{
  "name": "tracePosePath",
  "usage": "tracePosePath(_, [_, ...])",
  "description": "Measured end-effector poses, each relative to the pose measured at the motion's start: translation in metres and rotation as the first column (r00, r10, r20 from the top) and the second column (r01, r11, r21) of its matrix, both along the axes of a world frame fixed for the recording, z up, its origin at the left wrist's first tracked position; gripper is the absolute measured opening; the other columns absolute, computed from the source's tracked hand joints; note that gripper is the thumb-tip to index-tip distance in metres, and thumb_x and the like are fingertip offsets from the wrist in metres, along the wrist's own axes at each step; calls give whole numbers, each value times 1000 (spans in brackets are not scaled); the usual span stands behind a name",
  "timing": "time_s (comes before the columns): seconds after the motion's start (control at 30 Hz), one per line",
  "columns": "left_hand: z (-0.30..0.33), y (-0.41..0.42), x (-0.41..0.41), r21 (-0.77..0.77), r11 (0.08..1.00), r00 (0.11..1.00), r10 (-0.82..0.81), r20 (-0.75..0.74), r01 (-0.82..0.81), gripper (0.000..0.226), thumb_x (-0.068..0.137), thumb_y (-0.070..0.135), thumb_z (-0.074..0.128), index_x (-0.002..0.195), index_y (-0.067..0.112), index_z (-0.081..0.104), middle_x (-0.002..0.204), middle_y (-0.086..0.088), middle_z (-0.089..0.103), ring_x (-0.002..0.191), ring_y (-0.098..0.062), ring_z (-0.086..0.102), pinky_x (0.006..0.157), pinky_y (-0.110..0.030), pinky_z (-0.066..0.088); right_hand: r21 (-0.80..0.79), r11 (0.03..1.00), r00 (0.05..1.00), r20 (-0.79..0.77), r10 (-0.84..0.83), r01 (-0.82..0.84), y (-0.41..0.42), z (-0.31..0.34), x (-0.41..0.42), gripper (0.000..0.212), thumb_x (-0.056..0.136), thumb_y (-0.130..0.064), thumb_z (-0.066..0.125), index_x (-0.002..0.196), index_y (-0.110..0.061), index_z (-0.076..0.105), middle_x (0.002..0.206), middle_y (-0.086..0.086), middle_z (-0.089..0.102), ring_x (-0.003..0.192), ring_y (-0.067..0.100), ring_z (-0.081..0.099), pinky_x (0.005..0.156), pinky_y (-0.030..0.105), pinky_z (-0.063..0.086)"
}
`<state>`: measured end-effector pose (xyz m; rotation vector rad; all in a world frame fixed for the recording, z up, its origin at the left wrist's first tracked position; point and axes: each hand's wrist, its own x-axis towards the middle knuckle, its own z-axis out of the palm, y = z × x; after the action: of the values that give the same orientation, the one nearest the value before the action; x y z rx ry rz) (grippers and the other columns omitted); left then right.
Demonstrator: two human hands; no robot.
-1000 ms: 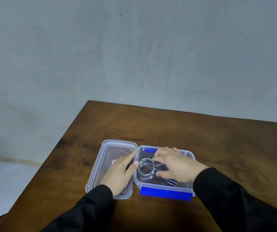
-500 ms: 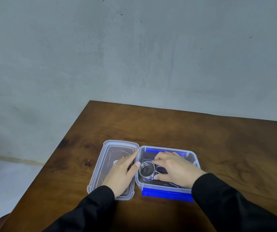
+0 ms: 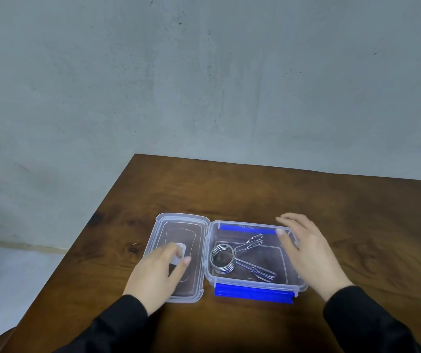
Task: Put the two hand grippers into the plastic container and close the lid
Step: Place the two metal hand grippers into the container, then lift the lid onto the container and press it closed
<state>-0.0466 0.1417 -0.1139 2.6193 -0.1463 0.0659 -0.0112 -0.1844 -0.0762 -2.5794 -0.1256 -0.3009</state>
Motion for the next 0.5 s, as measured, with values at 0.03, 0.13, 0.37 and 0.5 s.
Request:
tracePosePath(0.03, [-6, 8, -10, 72, 995, 996, -74, 48, 70, 26, 93, 62, 40, 91, 38, 49, 93, 17, 63, 81, -4, 59, 75, -21, 47, 37, 998, 997, -63, -49, 52, -6, -7, -3, 44, 99, -35, 54, 142, -24, 55, 144, -7, 51, 125, 3, 44, 90, 17, 50])
tracePosePath(0.13, [-29, 28, -29, 256, 930, 955, -289, 68, 263, 28, 88, 66, 49, 81, 39, 45, 121, 16, 67, 115, -6, 59, 102, -30, 33, 159, 976, 956, -276, -101, 149, -13, -21, -10, 52, 100, -35, 50, 151, -28, 41, 150, -4, 47, 133, 12, 46, 75, 23, 61])
tracePosePath(0.37, [-38, 34, -18, 365, 848, 896, -437, 74, 384, 13, 94, 43, 50, 83, 36, 52, 144, 5, 56, 140, -12, 42, 113, -40, 21, 230, 944, 908, -398, -132, 237, -15, -27, -11, 51, 103, -33, 47, 153, -36, 35, 119, -9, 55, 109, 15, 59, 62, 34, 65])
tracePosePath(0.5, [-34, 36, -6, 342, 874, 918, -391, 74, 345, 24, 101, 41, 38, 92, 33, 58, 149, 6, 49, 142, -8, 38, 117, -34, 16, 134, 965, 914, -371, -161, 224, -14, -26, -11, 53, 103, -29, 50, 153, -33, 35, 129, -2, 61, 103, 14, 62, 69, 36, 65])
